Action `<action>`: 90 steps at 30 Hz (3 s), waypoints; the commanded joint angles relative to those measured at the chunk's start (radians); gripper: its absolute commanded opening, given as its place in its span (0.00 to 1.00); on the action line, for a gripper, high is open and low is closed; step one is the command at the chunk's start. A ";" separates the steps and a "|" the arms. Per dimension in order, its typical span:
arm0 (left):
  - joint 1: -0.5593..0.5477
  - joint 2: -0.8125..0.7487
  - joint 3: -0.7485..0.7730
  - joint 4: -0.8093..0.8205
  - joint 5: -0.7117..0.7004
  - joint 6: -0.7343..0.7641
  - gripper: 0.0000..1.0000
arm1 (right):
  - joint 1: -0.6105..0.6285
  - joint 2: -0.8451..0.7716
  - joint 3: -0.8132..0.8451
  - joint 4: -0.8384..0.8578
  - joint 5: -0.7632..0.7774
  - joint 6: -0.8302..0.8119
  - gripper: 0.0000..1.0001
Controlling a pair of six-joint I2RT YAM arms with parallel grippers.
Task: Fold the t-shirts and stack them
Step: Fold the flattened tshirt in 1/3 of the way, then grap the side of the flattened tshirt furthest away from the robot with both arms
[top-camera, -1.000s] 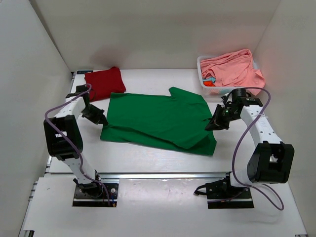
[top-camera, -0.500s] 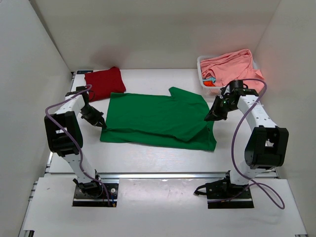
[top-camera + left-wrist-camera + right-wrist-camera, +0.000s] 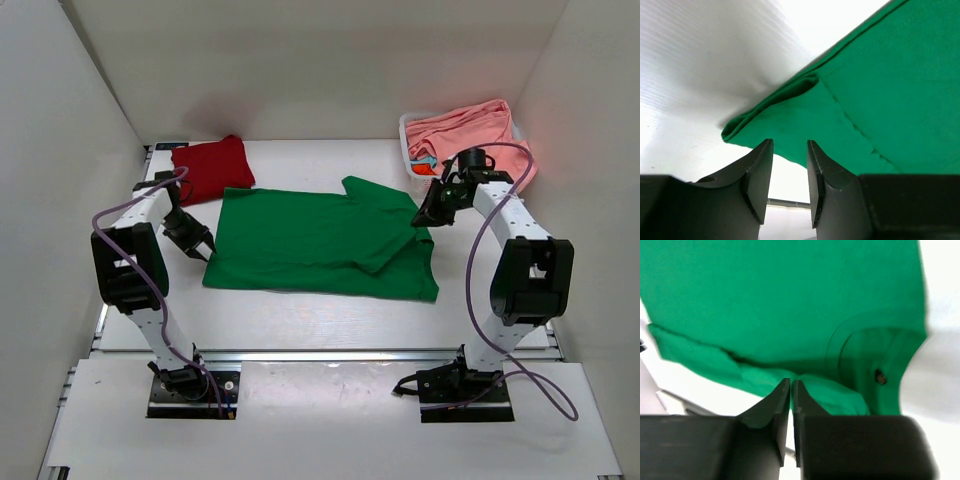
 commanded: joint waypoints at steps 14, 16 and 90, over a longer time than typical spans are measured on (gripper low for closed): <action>-0.112 -0.160 -0.166 0.159 0.002 0.003 0.43 | 0.101 -0.248 -0.343 0.078 0.163 -0.011 0.34; -0.140 -0.131 -0.153 0.182 -0.012 -0.011 0.42 | 0.097 -0.254 -0.406 0.104 0.137 -0.013 0.33; 0.005 0.288 0.248 0.256 -0.199 -0.102 0.09 | 0.190 0.524 0.594 0.150 0.256 -0.026 0.36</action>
